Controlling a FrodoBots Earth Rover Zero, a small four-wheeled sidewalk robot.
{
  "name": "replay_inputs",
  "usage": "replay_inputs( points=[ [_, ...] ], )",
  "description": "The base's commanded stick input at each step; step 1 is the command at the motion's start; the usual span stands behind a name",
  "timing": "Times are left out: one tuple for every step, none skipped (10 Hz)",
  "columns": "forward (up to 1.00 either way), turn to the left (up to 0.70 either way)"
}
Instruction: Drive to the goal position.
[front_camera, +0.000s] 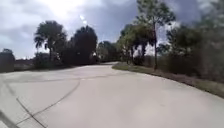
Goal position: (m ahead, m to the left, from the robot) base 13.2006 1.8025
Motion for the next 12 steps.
replay_inputs(
  points=[
    [0.84, 0.23],
    [0.84, 0.34],
    [0.84, 0.34],
    [0.84, 0.24],
    [0.84, 0.0],
    [0.84, 0.0],
    [0.84, 0.0],
    [0.84, 0.0],
    [0.84, 0.09],
    [0.84, 0.33],
    [0.84, 0.34],
    [0.84, 0.29]
  ],
)
